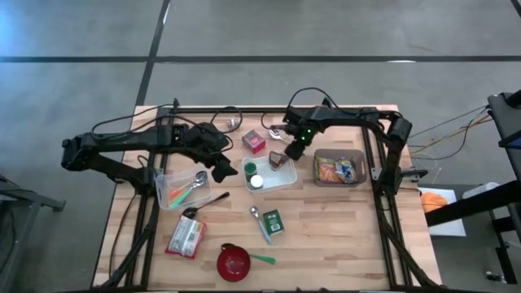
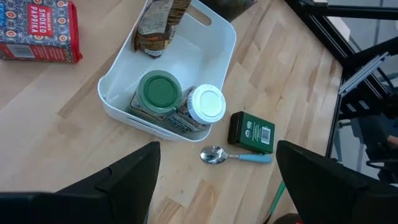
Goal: Pick & Place Food Item
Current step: Put the silver spoon into the transparent bin
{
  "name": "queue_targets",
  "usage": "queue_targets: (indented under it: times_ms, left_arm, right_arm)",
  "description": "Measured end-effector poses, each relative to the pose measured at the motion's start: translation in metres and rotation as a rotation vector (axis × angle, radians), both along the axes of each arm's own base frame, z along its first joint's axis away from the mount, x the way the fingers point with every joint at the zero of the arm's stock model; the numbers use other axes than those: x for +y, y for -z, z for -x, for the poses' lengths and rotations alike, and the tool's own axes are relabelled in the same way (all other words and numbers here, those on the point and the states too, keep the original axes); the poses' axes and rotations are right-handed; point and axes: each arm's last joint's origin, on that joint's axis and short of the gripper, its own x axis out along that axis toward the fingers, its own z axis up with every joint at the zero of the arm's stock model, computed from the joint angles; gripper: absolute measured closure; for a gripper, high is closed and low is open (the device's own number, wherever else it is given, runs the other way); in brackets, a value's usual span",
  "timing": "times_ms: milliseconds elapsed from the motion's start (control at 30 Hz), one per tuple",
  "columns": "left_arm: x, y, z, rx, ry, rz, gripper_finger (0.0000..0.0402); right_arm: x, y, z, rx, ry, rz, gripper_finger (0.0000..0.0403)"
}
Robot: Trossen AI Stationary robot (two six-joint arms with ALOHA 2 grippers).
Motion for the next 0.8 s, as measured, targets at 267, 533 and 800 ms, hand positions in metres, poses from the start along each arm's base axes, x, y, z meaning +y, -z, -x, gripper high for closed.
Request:
queue_targets:
  times_ms: [267, 533, 800]
  left_arm:
    - [0.0, 0.0, 0.0, 0.0, -0.001, 0.001, 0.0076]
    - [0.0, 0.0, 0.0, 0.0, -0.001, 0.001, 0.0076]
    - [0.0, 0.0, 0.0, 0.001, 0.0, 0.001, 0.0076]
  right_arm:
    - [-0.006, -0.008, -0.011, -0.055, 0.003, 0.037, 0.0249]
    - [-0.001, 0.006, -0.03, -0.079, -0.014, -0.087, 0.0243]
    - [0.004, -0.013, -0.051, -0.157, -0.053, -0.067, 0.0243]
